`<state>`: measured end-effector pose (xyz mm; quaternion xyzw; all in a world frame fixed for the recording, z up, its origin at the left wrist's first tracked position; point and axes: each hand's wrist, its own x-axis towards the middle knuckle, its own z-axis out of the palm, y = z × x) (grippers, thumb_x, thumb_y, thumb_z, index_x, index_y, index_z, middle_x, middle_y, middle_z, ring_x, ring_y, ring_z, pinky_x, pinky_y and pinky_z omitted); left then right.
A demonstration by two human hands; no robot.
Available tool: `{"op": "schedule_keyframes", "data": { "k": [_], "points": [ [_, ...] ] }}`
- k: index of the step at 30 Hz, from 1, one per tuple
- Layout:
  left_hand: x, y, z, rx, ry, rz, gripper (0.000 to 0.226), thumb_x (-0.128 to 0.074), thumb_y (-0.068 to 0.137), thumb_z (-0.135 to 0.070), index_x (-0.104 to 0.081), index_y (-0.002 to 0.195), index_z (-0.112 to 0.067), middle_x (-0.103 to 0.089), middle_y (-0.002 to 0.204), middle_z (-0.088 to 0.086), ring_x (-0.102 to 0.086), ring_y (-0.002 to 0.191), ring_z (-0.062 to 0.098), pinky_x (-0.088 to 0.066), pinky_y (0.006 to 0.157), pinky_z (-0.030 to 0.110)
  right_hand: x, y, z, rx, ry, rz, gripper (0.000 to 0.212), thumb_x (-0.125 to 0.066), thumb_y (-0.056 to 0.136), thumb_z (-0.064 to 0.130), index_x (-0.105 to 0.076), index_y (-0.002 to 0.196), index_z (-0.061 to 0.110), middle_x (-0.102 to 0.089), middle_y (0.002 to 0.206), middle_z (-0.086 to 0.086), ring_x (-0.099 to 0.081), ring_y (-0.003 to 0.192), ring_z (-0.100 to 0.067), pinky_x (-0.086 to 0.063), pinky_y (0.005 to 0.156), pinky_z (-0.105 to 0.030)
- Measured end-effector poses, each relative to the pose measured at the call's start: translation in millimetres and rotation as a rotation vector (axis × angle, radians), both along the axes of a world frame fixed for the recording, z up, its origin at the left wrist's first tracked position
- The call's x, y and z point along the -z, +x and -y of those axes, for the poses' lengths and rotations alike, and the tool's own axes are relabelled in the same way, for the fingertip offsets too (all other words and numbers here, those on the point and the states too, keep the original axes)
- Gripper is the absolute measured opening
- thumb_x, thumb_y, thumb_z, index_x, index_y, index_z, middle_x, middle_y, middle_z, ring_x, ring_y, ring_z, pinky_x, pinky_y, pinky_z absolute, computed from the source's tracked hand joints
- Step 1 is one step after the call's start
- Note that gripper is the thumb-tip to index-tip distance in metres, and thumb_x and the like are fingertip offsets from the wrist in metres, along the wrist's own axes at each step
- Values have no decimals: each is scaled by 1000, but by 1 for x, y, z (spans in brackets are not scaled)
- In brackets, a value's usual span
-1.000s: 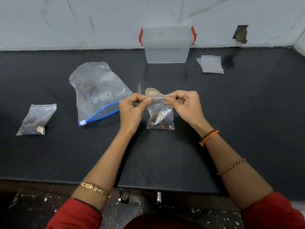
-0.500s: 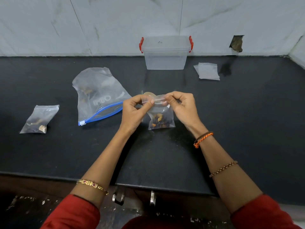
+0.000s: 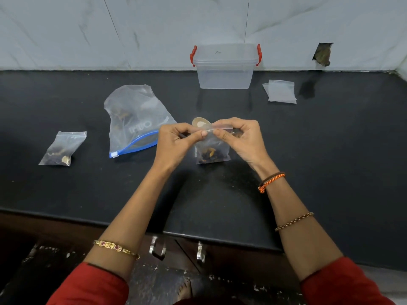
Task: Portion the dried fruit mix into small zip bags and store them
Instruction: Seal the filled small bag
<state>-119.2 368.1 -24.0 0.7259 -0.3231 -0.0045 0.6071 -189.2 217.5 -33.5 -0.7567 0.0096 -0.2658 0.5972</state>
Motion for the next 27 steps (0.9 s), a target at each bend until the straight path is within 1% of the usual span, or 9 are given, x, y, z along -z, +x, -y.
{"op": "schedule_keyframes", "data": {
  "k": [3,8,12,15,17,19,23,25,27],
  "points": [
    [-3,-4,-1,-8,8,-9,16,-70,77,-5,-70,93,-8,-68,60,-20,-64,63,-1,-52,65,14,3,3,-4,58,-67,-10,10,-67,83,8,-69,90,12,-64,85,5,-61,85,-15,-53,71,-26],
    [-8,-5,-13,-58,-32,10,17,-70,77,-4,-69,93,-9,-66,58,-22,-63,60,-3,-49,61,11,-2,10,-25,98,-222,-16,9,-59,88,10,-65,89,4,-60,90,0,-57,86,-15,-44,71,-15],
    [-21,5,-35,-94,-110,61,19,-69,78,-1,-66,96,-9,-65,57,-23,-62,57,-5,-49,59,11,-21,18,-52,68,-85,7,3,-63,86,10,-65,88,13,-62,84,10,-59,77,5,-46,71,-7],
    [-27,27,-69,-115,-179,75,13,-71,77,-2,-71,86,-12,-67,59,-22,-62,59,-4,-50,60,13,-32,38,-77,27,12,-20,1,-66,84,11,-66,83,12,-64,74,8,-59,66,3,-49,66,-16],
    [-27,42,-94,-132,-228,33,21,-72,74,-6,-75,73,-27,-69,63,-18,-63,62,-3,-51,62,14,-34,53,-98,7,35,-45,16,-67,83,13,-64,73,0,-63,63,-5,-57,59,-6,-49,64,-31],
    [-28,64,-128,-173,-271,-9,31,-71,75,-2,-75,66,-31,-70,63,-16,-63,63,-2,-51,63,14,-33,74,-133,-27,69,-75,31,-66,84,13,-59,72,-14,-62,63,-24,-57,56,-12,-49,61,-36],
    [-27,103,-205,-281,-227,18,28,-64,82,1,-70,71,-24,-67,60,-19,-60,60,-5,-48,61,11,-31,118,-221,-119,171,-151,16,-63,86,7,-62,71,1,-60,62,-8,-56,55,-8,-51,51,-20],
    [-25,120,-237,-324,-192,6,19,-63,84,-4,-67,74,-20,-66,59,-19,-58,58,-3,-48,58,12,-28,139,-258,-140,237,-201,13,-62,85,5,-61,74,-1,-60,65,-8,-58,56,-11,-52,51,-22],
    [-22,136,-261,-354,-163,-13,15,-63,86,-10,-68,76,-20,-67,60,-16,-58,58,-1,-49,57,14,-28,155,-287,-152,307,-275,13,-61,84,6,-61,72,7,-64,67,-8,-62,57,-13,-55,53,-27]
  ]
}}
